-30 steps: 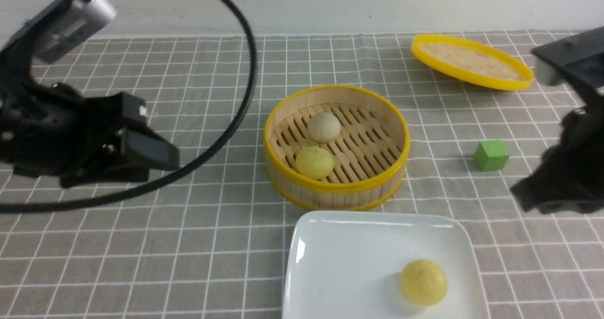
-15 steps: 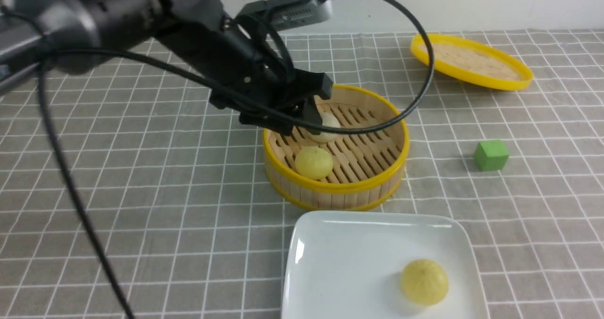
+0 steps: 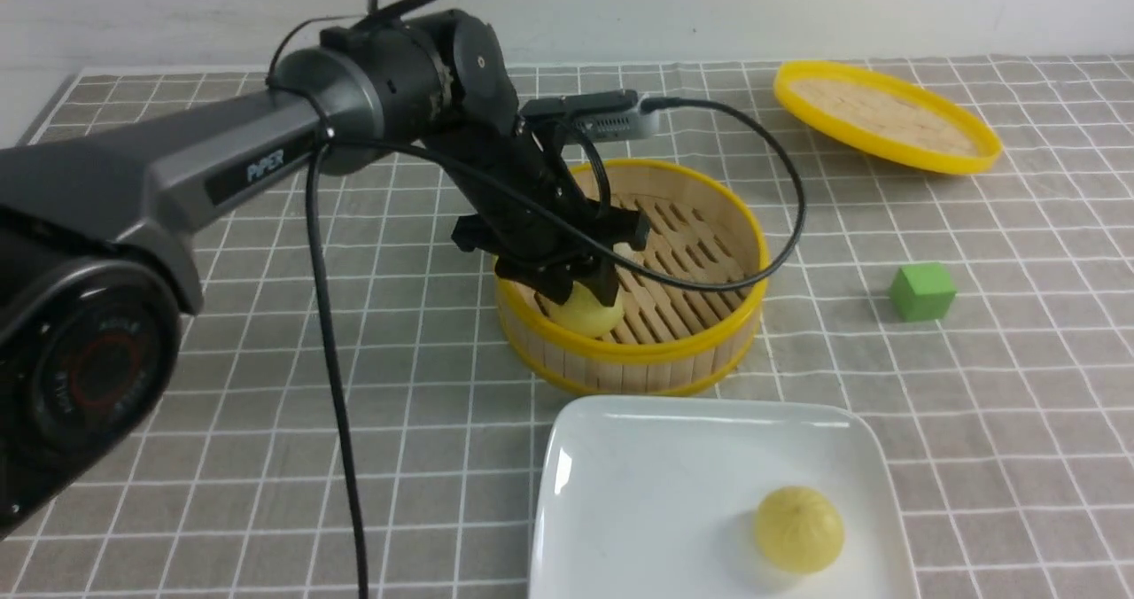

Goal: Put the steamed buns into the plate on the grey tablecloth.
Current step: 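Reach into the bamboo steamer and grasp a bun with the left gripper, then carry the bun from the bamboo steamer to the plate with the left gripper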

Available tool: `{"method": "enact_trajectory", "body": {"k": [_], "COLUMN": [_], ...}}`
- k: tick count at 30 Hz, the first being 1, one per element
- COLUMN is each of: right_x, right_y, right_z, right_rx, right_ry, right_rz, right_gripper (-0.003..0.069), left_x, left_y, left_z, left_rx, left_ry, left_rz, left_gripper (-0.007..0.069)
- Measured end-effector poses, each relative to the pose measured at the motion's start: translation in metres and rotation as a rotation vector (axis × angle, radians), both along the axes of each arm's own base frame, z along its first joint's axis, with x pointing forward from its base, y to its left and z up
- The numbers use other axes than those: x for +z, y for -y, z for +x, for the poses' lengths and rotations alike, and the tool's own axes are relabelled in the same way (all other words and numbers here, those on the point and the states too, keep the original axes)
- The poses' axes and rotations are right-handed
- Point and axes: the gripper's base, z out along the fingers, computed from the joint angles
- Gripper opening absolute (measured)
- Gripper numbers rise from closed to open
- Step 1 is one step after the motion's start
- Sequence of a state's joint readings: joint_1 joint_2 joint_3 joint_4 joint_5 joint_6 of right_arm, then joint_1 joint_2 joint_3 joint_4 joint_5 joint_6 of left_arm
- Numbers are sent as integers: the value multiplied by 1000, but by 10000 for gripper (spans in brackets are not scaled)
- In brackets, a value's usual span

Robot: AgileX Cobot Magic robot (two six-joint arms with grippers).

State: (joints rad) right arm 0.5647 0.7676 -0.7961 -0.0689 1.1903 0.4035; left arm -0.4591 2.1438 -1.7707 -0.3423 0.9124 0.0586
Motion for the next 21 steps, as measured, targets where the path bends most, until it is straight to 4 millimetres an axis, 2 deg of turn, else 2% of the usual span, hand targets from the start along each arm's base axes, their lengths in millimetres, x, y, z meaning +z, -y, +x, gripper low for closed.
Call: {"method": "enact_trajectory", "body": {"k": [1,2,3,4,5,6,7,10,11,12,13,14,15,16,17,18,19,21], "right_x": [0,0,0,0,0,0,0,0,0,0,1,1,2,2,3,3,3,4], "right_y": [0,0,0,0,0,0,0,0,0,0,-1,-1,-2,-2,-3,-3,-3,-3], "right_z": [0,0,0,0,0,0,0,0,0,0,1,2,3,3,4,4,5,5], "right_rx": [0,-1,-1,-1,-1,-1,-1,-1,0,0,1,1,2,2,3,3,3,4], "right_ry": [0,0,0,0,0,0,0,1,7,7,18,22,37,39,52,53,62,67], "right_rz": [0,0,0,0,0,0,0,1,5,5,12,14,24,25,34,34,40,43], "right_gripper": [-9,-8,-8,-7,-6,-6,-6,-6,-6,-6,-6,-6,-6,-6,-5,-5,-3,-2], "left_x": [-1,-2,-2,-1,-1,1,5,19,39,45,71,79,116,120,151,153,168,165], "left_y": [0,0,0,0,0,-1,-2,-5,-9,-10,-15,-17,-26,-27,-37,-38,-47,-52], "left_z": [0,1,1,2,1,1,-1,-6,-13,-15,-24,-28,-45,-47,-68,-70,-88,-105], "left_rx": [-1,-1,-1,-1,-2,-5,-10,-12,-14,-14,-20,-21,-31,-32,-45,-45,-56,-71], "left_ry": [0,2,4,6,5,8,9,15,29,39,75,87,140,145,178,180,177,129], "left_rz": [2,6,6,7,7,13,18,24,20,17,9,6,-4,-6,-16,-18,-15,1], "left_gripper": [348,299,291,213,202,105,62,24,21,21,20,20,20,20,20,20,20,20]}}
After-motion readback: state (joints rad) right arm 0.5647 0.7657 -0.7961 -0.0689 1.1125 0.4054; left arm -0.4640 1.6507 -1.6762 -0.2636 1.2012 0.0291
